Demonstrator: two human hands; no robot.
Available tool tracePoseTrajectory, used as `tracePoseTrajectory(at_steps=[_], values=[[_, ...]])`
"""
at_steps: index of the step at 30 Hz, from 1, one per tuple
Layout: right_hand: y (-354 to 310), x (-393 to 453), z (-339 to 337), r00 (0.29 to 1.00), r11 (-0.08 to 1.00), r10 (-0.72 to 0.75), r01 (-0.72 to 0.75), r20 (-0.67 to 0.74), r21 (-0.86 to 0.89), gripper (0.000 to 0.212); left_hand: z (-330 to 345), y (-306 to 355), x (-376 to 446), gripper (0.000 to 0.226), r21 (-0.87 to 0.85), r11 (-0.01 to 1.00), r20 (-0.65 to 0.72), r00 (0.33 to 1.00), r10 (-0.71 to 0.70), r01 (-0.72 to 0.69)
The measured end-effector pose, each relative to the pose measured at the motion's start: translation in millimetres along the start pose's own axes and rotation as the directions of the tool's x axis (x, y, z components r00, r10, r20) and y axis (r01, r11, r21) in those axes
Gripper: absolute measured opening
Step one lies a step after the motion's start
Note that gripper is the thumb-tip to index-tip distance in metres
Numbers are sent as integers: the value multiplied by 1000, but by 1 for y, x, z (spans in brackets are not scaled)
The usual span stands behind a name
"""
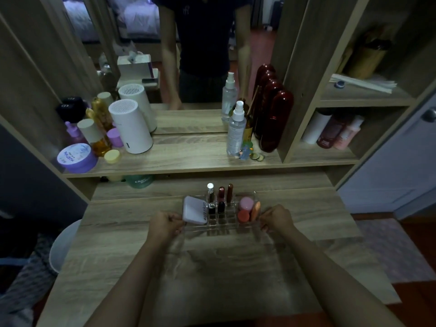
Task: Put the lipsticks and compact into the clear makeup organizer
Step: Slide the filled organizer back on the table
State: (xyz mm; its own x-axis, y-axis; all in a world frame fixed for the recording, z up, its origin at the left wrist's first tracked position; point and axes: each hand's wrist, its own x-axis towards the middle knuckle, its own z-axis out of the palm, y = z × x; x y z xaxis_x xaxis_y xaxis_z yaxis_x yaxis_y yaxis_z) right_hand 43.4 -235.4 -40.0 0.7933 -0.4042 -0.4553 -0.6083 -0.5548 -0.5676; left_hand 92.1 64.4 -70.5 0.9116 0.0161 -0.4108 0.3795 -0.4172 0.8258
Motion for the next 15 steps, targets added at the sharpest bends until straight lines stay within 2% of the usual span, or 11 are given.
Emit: tracePoseTrajectory(at_steps=[5, 11, 15], values=[[4, 3, 3, 996, 996, -80, 79, -41, -36, 22, 0, 3, 0, 19, 73, 997, -7, 1000, 25, -24], [4, 0, -8, 993, 992, -86, 78, -77, -98, 24, 12, 10, 0, 30, 92, 995, 9, 1000, 25, -26], [11, -2, -20, 991, 991, -75, 62, -109, -117, 23, 28, 17, 0, 29, 122, 992, -9, 1000, 28, -27]])
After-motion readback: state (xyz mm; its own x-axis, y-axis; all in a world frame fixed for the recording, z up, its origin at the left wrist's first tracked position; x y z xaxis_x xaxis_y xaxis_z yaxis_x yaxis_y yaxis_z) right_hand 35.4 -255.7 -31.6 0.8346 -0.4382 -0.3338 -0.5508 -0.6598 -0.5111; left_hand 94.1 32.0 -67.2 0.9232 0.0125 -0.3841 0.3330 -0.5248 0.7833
